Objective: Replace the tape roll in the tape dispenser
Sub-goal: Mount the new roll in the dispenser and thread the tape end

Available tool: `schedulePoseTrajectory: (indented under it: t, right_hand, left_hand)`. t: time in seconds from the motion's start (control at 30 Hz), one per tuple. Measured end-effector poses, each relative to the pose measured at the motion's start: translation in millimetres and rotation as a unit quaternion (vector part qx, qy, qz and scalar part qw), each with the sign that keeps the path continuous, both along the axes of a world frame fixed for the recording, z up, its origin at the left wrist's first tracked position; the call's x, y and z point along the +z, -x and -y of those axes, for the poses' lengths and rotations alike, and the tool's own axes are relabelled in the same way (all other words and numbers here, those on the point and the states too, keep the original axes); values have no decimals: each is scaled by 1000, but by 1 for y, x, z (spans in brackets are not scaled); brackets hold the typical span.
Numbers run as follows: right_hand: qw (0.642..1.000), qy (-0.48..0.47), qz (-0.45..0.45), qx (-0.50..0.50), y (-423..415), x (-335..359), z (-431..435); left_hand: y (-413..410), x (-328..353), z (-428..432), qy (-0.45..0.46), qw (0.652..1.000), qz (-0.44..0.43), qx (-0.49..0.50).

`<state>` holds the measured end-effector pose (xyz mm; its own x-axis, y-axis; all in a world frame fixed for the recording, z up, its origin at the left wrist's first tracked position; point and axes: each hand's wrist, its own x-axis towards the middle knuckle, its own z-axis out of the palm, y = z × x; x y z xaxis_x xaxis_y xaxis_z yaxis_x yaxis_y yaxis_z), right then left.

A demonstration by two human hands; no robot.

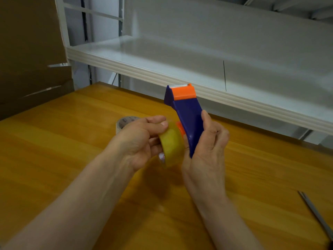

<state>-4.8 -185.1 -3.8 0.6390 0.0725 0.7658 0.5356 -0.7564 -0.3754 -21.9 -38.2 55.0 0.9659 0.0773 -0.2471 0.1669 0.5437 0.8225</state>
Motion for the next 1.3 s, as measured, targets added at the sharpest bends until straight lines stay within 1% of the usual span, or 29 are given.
schedulePoseTrajectory:
  t: [0.17, 0.27, 0.43, 0.67, 0.87, 0.93, 1.17, 1.3]
  right_hand:
    - [999, 21, 23, 12, 4, 0, -3]
    - [998, 43, 35, 14, 5, 1, -6]
    - [998, 39, 51, 17, 6, -1, -10]
    - [999, 8, 18, 32, 9, -3, -9]
    - [998, 10, 15, 62, 11, -2, -10]
    - [998, 10, -3, 68, 12, -3, -10]
    - [995, -9, -56, 77, 14, -3, -8]
    - [996, -24, -39, 72, 15, -1, -6]
  left_hand:
    - [-2, 2, -6, 59, 998, -29, 11]
    - [-3, 1, -5, 83, 996, -32, 18]
    - [-4, -2, 1, 80, 996, -27, 19]
    - [-6, -7, 4, 84, 996, 0, 28]
    - [-7, -13, 3, 43, 998, 29, 24]
    - [-7, -15, 4, 33, 999, 29, 23]
    - [-5, -15, 7, -78, 997, 15, 8]
    - [-2, -13, 10, -72, 997, 31, 3]
